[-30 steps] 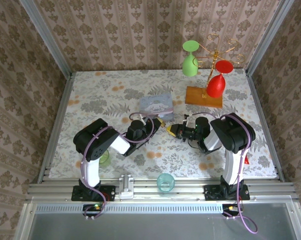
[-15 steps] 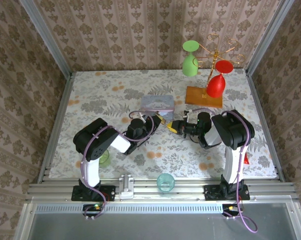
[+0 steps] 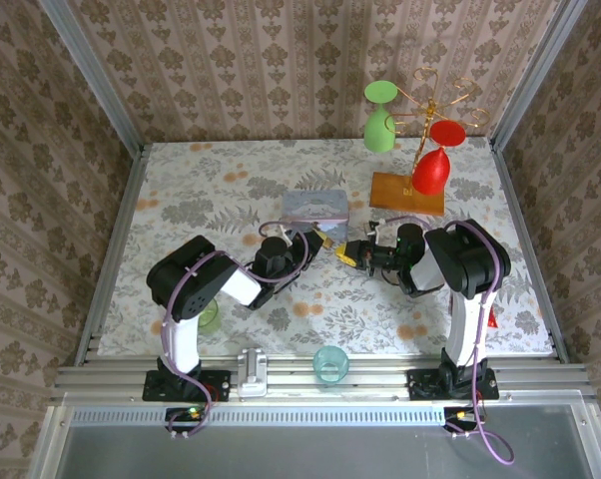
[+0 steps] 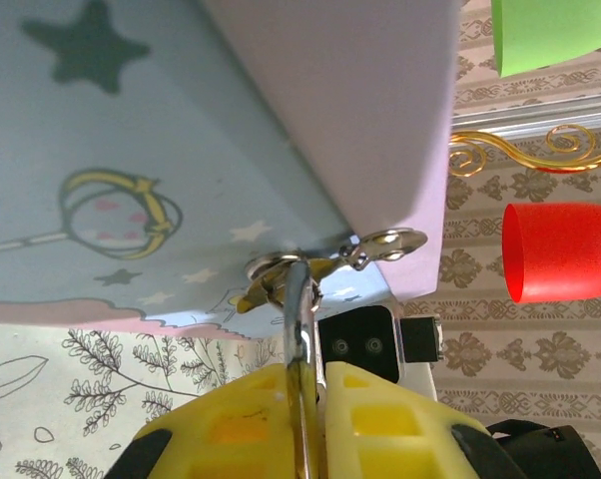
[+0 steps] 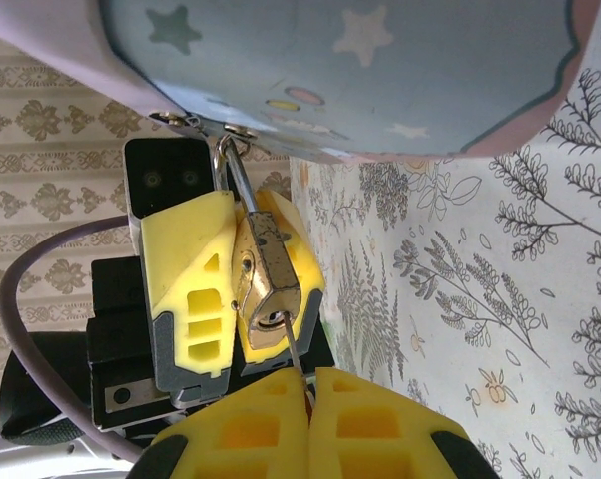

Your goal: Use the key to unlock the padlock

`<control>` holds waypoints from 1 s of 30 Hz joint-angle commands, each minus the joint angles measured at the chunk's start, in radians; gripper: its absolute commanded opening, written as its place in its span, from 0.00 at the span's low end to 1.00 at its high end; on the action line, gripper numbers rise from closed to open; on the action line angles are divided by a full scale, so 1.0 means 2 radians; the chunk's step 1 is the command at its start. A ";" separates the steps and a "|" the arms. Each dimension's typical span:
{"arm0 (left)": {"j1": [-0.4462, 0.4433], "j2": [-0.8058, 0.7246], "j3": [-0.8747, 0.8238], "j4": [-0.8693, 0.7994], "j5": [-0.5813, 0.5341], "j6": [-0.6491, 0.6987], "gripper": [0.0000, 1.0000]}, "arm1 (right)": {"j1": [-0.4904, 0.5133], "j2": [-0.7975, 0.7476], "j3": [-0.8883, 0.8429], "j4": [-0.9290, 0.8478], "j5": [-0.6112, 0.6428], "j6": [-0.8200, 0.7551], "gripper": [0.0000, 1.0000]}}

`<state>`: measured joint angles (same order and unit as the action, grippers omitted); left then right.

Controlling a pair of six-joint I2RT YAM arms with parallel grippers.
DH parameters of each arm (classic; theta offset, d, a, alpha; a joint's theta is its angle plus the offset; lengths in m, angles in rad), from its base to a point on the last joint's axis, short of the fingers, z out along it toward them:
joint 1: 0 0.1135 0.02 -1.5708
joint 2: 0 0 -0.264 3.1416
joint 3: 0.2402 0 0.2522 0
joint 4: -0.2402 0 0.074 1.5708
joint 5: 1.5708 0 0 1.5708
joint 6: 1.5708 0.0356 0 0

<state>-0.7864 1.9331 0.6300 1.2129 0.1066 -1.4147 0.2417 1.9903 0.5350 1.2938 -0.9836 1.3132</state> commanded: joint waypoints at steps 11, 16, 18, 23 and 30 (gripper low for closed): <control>-0.025 0.026 0.021 0.045 0.045 0.004 0.00 | -0.002 -0.026 -0.016 0.015 0.011 -0.012 0.00; -0.023 0.018 0.021 0.046 0.046 0.007 0.00 | -0.010 -0.023 -0.017 0.015 0.008 -0.015 0.00; -0.022 0.014 0.019 0.047 0.045 0.005 0.00 | -0.015 -0.021 -0.019 0.015 0.006 -0.016 0.00; -0.021 0.019 0.021 0.047 0.048 0.002 0.00 | -0.015 -0.030 -0.021 0.015 -0.002 -0.018 0.00; -0.025 0.014 0.041 0.046 0.056 -0.004 0.00 | -0.016 -0.021 -0.023 0.015 0.001 -0.022 0.00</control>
<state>-0.8139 1.9751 0.6590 1.2373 0.1535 -1.4189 0.2127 1.9560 0.4877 1.2945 -0.9802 1.2900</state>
